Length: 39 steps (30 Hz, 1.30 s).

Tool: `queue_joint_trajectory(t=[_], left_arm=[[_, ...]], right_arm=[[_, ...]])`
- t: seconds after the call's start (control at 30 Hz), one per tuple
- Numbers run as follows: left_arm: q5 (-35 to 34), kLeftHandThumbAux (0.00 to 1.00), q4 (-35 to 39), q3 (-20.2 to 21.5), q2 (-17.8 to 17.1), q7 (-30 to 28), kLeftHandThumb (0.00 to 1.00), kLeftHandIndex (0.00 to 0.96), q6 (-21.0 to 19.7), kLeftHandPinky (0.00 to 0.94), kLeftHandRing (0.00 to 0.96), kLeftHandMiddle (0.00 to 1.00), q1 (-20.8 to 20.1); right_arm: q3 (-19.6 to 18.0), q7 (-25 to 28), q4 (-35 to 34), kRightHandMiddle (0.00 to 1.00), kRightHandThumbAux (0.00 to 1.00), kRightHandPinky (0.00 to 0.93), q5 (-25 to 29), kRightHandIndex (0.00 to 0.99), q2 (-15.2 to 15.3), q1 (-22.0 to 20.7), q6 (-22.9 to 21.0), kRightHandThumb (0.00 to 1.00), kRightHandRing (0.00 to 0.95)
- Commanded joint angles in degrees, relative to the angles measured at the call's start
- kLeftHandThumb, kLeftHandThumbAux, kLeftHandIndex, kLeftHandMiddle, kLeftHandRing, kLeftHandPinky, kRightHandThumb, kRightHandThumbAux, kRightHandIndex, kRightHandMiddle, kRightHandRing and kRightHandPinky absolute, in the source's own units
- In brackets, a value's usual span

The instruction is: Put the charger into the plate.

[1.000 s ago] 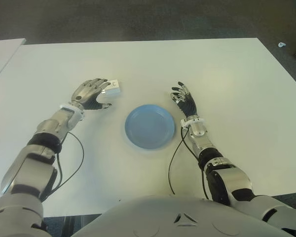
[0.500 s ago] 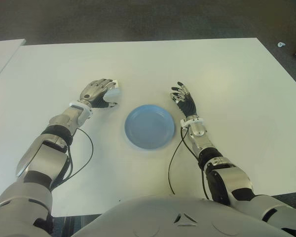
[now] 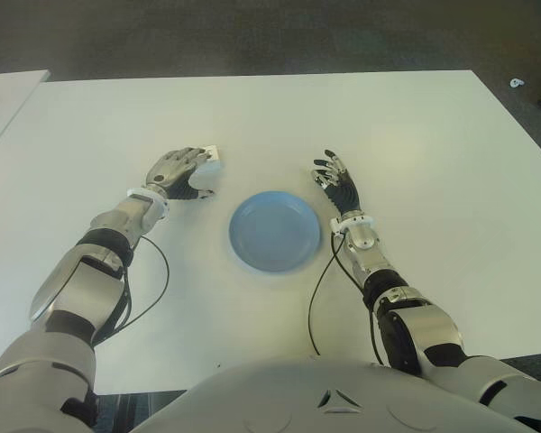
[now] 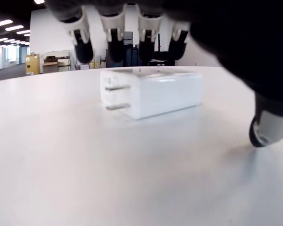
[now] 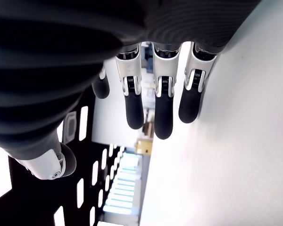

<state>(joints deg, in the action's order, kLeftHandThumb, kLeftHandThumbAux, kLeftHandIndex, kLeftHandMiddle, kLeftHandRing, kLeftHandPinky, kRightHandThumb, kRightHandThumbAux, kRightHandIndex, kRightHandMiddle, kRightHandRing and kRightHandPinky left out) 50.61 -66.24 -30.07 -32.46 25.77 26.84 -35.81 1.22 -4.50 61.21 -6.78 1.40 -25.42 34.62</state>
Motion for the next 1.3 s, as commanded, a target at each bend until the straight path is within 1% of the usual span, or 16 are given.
queue_joint_trajectory(t=[0.03,0.37,0.57,0.77,0.87,1.07,1.3], left_arm=[[-0.27,0.448,-1.26,-1.06,-0.05,-0.38,0.0,0.0,-0.15,0.0,0.0,0.0,-0.51],[-0.31,0.439,-2.48,-2.2,-0.46,-1.38,0.0,0.0,-0.37,0.0,0.0,0.0,-0.49],[-1.77,0.43,-2.74,-2.28,-1.08,-3.98,0.0,0.0,0.17,0.0,0.0,0.0,0.24],[-3.6,0.448,-2.21,-2.26,-2.47,-7.81,0.0,0.0,2.05,0.0,0.0,0.0,1.9],[-4.42,0.454,-1.06,-2.46,-4.0,-9.32,0.0,0.0,3.97,0.0,0.0,0.0,3.72],[-6.66,0.459,6.02,-1.9,-9.83,-11.68,0.0,0.0,9.67,0.0,0.0,0.0,9.44],[-7.9,0.463,9.91,-1.18,-12.35,-13.99,0.0,0.0,12.14,0.0,0.0,0.0,12.35]], right_arm=[[0.4,0.29,4.47,0.253,0.565,0.233,-0.53,0.0,-0.23,5.36,-4.1,0.098,0.283],[0.46,0.32,4.37,0.262,0.562,0.237,-0.57,0.0,-0.08,5.45,-4.23,0.086,0.29],[0.41,0.44,4.32,0.269,0.565,0.255,-0.48,0.0,-0.05,5.48,-4.29,0.08,0.301],[0.21,0.61,4.01,0.274,0.567,0.263,-0.19,0.0,-0.12,5.64,-4.36,0.07,0.309],[-0.02,0.83,4.04,0.278,0.568,0.266,0.11,0.0,-0.16,5.59,-4.54,0.067,0.312],[-0.42,1.36,3.97,0.279,0.559,0.283,0.56,0.0,-0.1,5.61,-4.84,0.059,0.319],[-0.73,1.54,4.17,0.277,0.548,0.296,0.71,0.0,-0.11,5.48,-5.07,0.05,0.322]])
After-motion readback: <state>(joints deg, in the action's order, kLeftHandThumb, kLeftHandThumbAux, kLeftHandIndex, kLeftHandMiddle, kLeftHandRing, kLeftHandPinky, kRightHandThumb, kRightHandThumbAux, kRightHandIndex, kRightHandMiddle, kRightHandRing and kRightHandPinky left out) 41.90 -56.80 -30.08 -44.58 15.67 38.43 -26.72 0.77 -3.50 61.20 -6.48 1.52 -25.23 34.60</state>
